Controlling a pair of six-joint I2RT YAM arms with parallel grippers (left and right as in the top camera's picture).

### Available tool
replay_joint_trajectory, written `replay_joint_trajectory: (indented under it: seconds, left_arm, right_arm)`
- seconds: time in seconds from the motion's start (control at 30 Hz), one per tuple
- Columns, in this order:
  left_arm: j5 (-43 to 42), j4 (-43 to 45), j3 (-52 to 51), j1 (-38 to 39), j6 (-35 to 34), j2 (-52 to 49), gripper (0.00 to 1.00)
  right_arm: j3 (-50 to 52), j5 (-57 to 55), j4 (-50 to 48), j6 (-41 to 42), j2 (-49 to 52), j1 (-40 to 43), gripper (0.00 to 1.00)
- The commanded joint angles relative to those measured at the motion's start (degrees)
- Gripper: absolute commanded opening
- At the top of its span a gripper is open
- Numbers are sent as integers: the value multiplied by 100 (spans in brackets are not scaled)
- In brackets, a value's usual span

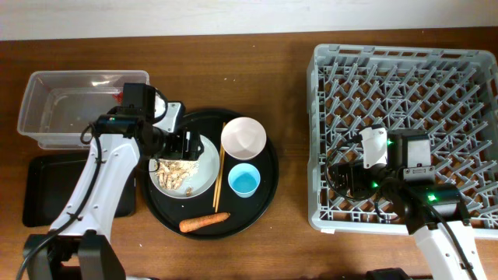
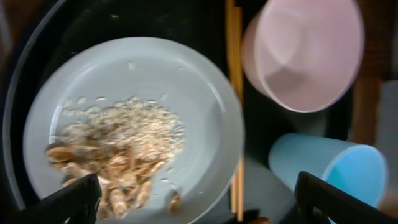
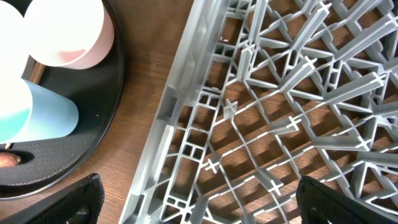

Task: Sort waste into correct bins and load items into the dishwasher rack
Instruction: 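Grasp the light-blue cup with the left gripper and lift it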

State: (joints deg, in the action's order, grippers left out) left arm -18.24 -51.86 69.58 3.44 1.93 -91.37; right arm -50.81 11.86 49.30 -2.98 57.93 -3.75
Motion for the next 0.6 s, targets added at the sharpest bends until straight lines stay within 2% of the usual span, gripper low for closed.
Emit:
replay_joint_trajectory:
  seconds: [0.0, 0.07, 0.2, 0.27, 0.33, 0.4, 0.57]
  left_arm:
    - [-555, -52, 11, 103, 22, 76, 93]
    - [-483, -116, 9, 391, 22, 76, 91]
    - [221, -184, 0, 1458, 22, 74, 89]
    - [374, -232, -28, 1884, 22, 28, 82]
    - [636, -229, -109, 2155, 22, -103, 81]
    - [632, -212, -216, 2295, 15, -337, 75]
    - [627, -4, -221, 2319, -131, -990, 27]
  right_arm:
    - [-111, -50, 0, 48, -17, -37, 98]
    - [-111, -50, 2, 48, -17, -37, 98]
    - [-111, -52, 2, 48, -17, -37, 98]
    - [-111, -52, 17, 48, -17, -37, 98]
    - [-111, -50, 42, 48, -17, -37, 98]
    - [-111, -50, 42, 48, -17, -37, 98]
    - [-111, -52, 44, 48, -17, -37, 98]
